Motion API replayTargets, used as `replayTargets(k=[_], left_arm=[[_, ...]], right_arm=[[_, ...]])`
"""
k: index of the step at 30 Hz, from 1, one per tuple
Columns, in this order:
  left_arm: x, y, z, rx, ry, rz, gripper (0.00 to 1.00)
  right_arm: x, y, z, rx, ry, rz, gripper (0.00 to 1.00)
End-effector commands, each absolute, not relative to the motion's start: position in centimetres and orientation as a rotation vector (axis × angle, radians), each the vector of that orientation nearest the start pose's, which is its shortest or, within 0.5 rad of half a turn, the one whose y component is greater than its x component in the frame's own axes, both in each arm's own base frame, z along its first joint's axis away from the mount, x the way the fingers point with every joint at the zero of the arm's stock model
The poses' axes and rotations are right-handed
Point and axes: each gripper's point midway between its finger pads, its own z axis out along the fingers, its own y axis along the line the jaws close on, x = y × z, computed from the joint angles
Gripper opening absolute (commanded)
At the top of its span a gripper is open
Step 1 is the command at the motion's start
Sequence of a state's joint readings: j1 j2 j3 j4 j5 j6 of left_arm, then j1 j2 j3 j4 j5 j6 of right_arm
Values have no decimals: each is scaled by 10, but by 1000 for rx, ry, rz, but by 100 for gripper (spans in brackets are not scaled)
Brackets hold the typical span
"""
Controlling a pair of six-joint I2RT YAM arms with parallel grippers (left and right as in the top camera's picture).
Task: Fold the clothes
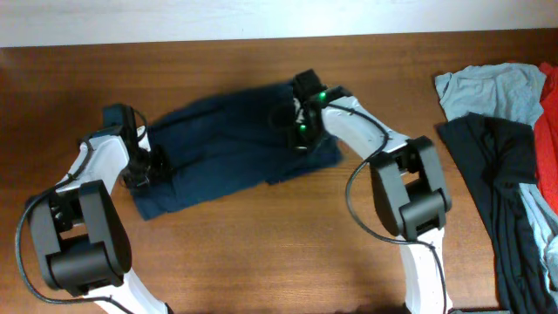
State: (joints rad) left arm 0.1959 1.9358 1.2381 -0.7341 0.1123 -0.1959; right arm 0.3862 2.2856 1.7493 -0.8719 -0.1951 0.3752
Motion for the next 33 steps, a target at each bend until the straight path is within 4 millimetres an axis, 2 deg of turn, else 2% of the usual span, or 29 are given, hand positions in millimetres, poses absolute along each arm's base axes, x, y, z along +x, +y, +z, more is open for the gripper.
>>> replayTargets(k=[1, 2, 4, 6, 9, 12, 14, 16, 17, 18, 19, 21, 23, 25, 27, 29, 30, 31, 33], left_arm=[[388, 57, 14, -506, 2923, -147, 26], [391, 54, 17, -486, 2917, -161, 28], [398, 42, 22, -429, 2911, -204, 33], [398, 31, 26, -374, 2928, -210, 34], [396, 22, 29, -290, 2956, -209, 38], [389, 18, 34, -288, 2992, -225, 43], [388, 4, 40, -285, 2992, -359, 45], [392, -13, 45, -270, 2963, -505, 45], [395, -22, 48, -255, 2939, -585, 40], [399, -32, 53, -224, 2905, -662, 29], [407, -42, 58, -134, 2852, -728, 22], [419, -51, 63, -19, 2784, -742, 13], [434, -65, 67, 187, 2697, -698, 5], [440, -79, 65, 322, 2654, -667, 0], [441, -88, 57, 378, 2663, -617, 0], [441, -94, 35, 421, 2714, -500, 0], [440, -95, 25, 433, 2741, -450, 0], [436, -82, 4, 357, 2828, -288, 0], [435, -67, -7, 254, 2876, -171, 0]], right_arm=[[390, 105, -37, 229, 3255, -72, 6], [385, 99, -36, 244, 3276, -99, 6], [371, 68, -30, 289, 3318, -265, 4], [374, 40, -19, 309, 3275, -420, 4], [387, 28, 1, 336, 3205, -404, 6], [401, 35, 27, 243, 3154, -261, 11], [417, 58, 62, 89, 3066, -21, 21], [424, 78, 89, -42, 2987, 152, 31], [426, 93, 107, -111, 2928, 271, 31], [427, 108, 124, -175, 2871, 384, 31], [427, 121, 135, -216, 2828, 473, 31], [426, 133, 141, -243, 2806, 545, 28], [422, 151, 138, -284, 2804, 625, 18], [418, 167, 130, -326, 2810, 675, 14], [413, 187, 118, -378, 2823, 729, 13], [401, 209, 101, -440, 2869, 764, 13], [396, 214, 95, -460, 2887, 767, 13], [383, 230, 81, -516, 2933, 777, 13], [372, 246, 72, -617, 2940, 784, 12]])
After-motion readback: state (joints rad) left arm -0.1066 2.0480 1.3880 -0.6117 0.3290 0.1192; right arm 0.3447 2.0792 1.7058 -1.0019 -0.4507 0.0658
